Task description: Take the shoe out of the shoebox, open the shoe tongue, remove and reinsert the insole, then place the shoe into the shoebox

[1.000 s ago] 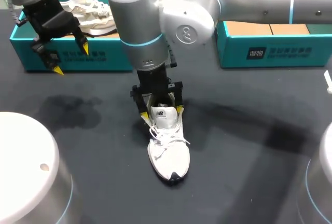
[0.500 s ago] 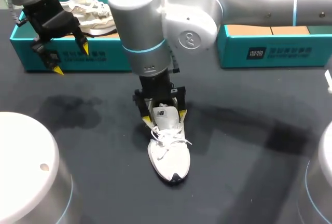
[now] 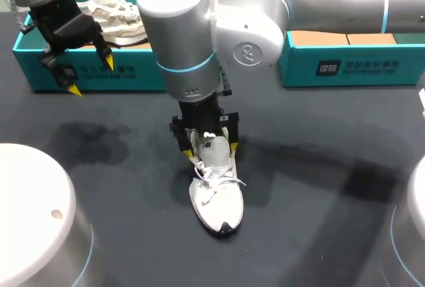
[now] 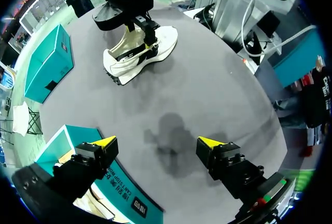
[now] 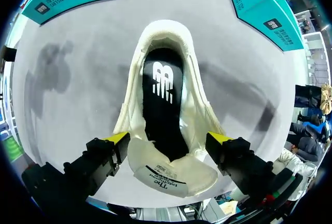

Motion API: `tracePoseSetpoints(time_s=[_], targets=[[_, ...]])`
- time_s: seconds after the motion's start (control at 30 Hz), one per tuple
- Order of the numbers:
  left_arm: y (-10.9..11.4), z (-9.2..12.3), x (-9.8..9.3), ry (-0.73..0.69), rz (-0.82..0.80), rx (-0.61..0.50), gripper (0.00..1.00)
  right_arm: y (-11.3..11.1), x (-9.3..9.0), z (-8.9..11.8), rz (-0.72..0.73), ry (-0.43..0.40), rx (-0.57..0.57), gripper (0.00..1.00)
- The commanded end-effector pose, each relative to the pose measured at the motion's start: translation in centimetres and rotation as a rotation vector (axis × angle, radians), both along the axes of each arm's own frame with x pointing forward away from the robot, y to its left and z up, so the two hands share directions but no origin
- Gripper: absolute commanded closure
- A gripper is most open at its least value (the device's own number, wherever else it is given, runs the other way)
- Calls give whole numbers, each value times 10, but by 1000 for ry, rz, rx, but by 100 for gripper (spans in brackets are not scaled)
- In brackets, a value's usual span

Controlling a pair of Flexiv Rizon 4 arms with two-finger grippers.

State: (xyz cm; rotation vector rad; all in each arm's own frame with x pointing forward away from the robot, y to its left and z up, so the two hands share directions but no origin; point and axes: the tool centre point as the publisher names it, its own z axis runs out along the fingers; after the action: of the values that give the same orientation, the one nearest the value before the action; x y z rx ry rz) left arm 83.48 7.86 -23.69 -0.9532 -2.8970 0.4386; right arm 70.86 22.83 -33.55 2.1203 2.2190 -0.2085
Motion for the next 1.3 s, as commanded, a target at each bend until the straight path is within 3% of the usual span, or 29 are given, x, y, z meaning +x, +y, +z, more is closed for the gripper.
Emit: tracePoseSetpoints(time_s=[0.03,0.5,0.87,1.17,1.23,1.27,1.3], targets=[[0,0,0,-1,0,3,0,-6,-6,-4,-5,-9,24,0],[0,0,0,-1,0,3,0,-7,-30,12,-42,-44,24,0],[0,0,0,-1,0,3,0,-7,-64,33,-73,-71,19,0],[0,0,0,-1,0,3,0,2,-84,39,-85,-77,26,0],[0,0,0,-1,0,3,0,3,-89,39,-90,-78,27,43],[0,0,0,-1,0,3,0,4,-90,40,-91,-79,28,52],[0,0,0,-1,0,3,0,5,-92,40,-94,-79,28,54]])
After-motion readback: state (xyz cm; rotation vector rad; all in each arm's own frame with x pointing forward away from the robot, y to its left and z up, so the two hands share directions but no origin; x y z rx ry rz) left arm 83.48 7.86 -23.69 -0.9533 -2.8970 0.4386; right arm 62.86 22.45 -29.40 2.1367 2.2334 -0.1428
